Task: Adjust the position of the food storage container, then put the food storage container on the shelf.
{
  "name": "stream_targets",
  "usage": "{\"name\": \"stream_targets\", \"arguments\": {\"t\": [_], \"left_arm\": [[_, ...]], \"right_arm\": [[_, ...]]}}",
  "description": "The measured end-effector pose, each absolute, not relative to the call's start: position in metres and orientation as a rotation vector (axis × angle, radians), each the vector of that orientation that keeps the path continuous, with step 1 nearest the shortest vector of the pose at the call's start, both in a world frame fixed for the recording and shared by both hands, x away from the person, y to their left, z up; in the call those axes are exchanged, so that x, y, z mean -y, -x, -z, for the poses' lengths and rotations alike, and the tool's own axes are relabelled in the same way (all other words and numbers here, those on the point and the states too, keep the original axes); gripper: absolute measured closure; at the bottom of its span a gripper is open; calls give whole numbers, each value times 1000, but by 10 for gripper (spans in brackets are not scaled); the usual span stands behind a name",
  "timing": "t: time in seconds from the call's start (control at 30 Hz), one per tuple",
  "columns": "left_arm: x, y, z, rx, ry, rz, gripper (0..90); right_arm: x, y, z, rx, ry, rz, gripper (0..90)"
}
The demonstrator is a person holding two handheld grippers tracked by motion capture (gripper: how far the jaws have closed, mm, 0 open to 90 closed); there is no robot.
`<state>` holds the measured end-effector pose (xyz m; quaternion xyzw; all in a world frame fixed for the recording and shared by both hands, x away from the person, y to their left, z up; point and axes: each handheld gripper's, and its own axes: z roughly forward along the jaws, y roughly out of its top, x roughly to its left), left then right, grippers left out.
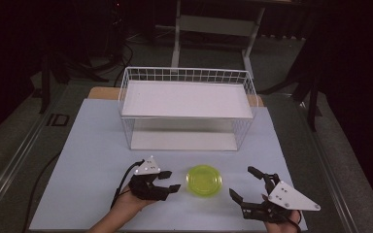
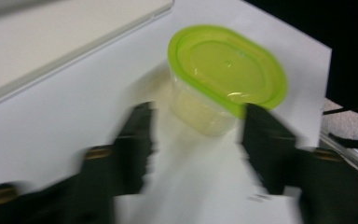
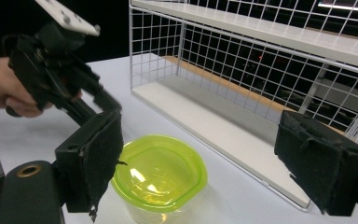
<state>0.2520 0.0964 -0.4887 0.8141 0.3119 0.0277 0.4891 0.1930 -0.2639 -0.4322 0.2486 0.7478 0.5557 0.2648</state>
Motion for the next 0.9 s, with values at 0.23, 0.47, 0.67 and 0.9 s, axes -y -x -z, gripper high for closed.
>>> {"name": "stream_targets", "arguments": {"t": [0.23, 0.47, 0.67, 0.9], "left_arm": [[-105, -242, 478, -734, -1878, -50, 16], [-105, -228, 464, -703, -1783, -160, 16], [-102, -221, 453, -612, -1776, -153, 16], [-92, -214, 436, -545, -1851, -150, 17]], "right_arm": [[258, -193, 434, -2078, -666, -1499, 153], [257, -193, 435, -2096, -674, -1505, 154], [256, -194, 435, -2114, -687, -1482, 153], [252, -194, 426, -2147, -703, -1459, 153]]}}
